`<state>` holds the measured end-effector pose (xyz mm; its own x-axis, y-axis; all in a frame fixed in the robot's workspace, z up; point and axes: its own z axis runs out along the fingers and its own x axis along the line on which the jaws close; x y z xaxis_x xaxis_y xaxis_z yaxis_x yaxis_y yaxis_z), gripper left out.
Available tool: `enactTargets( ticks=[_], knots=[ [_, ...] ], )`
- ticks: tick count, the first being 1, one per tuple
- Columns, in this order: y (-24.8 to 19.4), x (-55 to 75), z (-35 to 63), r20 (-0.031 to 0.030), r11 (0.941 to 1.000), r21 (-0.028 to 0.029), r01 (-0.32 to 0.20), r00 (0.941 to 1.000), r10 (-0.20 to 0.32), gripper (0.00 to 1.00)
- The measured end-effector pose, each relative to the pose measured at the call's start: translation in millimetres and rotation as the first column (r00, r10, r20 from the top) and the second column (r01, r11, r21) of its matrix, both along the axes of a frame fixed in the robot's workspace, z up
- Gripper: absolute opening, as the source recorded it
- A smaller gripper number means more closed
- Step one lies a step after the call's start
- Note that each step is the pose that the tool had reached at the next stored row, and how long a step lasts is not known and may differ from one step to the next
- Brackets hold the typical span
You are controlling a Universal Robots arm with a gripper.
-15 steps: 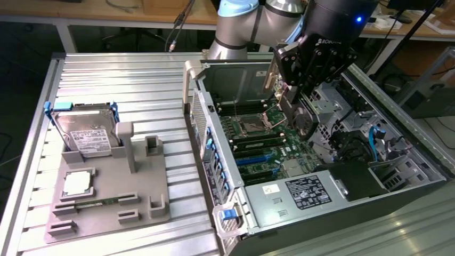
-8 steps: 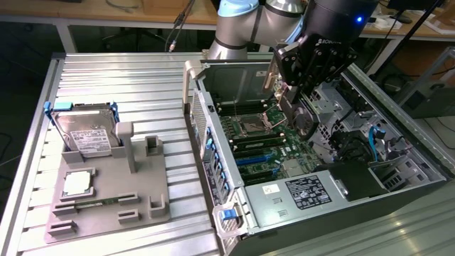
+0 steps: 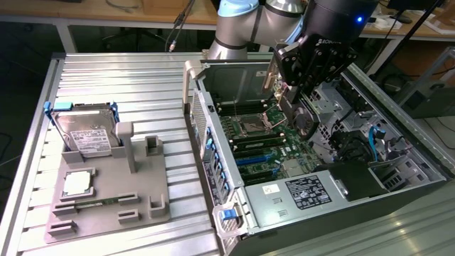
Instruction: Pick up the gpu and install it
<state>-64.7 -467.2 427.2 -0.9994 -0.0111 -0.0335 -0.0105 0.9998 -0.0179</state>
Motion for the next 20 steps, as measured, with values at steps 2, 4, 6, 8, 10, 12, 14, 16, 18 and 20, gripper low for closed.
enactTargets(
  ticks=[2,4,6,8,10,12,14,16,18,20],
  knots=[
    [0.0,0.0,0.0,0.0000,1.0000,0.0000,0.000,1.0000,0.000,0.27],
    [0.0,0.0,0.0,-0.0001,1.0000,0.0000,-0.001,1.0000,0.001,0.27],
    [0.0,0.0,0.0,0.0000,1.0000,0.0000,-0.006,1.0000,0.006,0.27],
    [0.0,0.0,0.0,-0.0001,0.9999,-0.0001,-0.013,0.9999,0.013,0.27],
    [0.0,0.0,0.0,0.0000,0.9998,0.0000,-0.019,0.9998,0.019,0.27],
    [0.0,0.0,0.0,0.0000,0.9997,0.0000,-0.026,0.9997,0.026,0.27],
    [0.0,0.0,0.0,0.0000,0.9994,-0.0001,-0.035,0.9994,0.035,0.27],
    [0.0,0.0,0.0,0.0000,0.9991,0.0000,-0.043,0.9991,0.043,0.27],
    [0.0,0.0,0.0,0.0000,0.9988,0.0000,-0.048,0.9988,0.048,0.27],
    [0.0,0.0,0.0,0.0000,0.9986,0.0000,-0.054,0.9986,0.054,0.27]
  ],
)
